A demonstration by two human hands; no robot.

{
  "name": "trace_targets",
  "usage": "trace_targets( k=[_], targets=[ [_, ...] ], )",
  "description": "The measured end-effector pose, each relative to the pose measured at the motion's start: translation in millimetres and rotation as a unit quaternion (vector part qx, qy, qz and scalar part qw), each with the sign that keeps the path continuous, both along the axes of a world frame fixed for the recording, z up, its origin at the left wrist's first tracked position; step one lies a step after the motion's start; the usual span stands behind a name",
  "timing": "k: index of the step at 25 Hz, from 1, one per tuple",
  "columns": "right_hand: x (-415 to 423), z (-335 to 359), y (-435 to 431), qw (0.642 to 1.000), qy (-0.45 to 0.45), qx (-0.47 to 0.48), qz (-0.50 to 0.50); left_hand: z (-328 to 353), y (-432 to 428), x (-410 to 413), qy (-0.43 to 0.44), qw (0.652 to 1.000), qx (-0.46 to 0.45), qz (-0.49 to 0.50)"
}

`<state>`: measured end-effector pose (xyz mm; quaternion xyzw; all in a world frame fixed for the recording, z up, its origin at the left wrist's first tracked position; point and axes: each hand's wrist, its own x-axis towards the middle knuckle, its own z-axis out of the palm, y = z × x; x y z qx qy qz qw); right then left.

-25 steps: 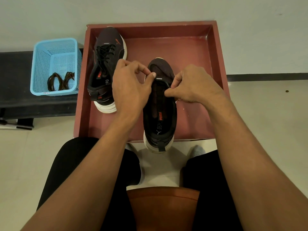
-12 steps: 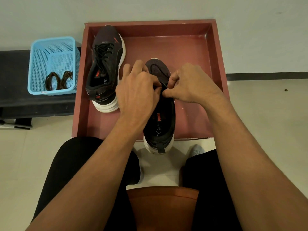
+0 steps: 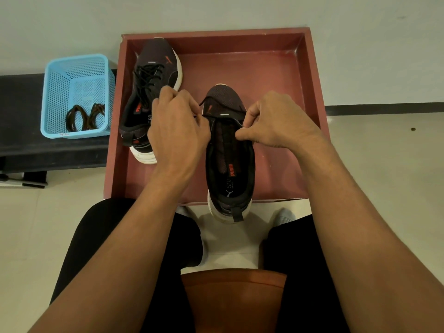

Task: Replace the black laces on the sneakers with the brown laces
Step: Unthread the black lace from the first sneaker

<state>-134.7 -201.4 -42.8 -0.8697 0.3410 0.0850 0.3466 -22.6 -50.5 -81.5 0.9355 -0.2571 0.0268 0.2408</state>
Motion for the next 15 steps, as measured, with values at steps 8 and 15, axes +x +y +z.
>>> trace_targets(
  k=[8, 15],
  targets=[
    [1.6, 0.0, 0.5, 1.000, -0.002, -0.006, 0.011, 8.3, -10.2, -18.7, -0.030, 0.992, 0.058, -0.111],
    [1.6, -0.1, 0.6, 1.000, 0.002, -0.001, 0.004, 5.6, -12.6, -20.1, -0.059, 0.989, 0.060, -0.121]
  ],
)
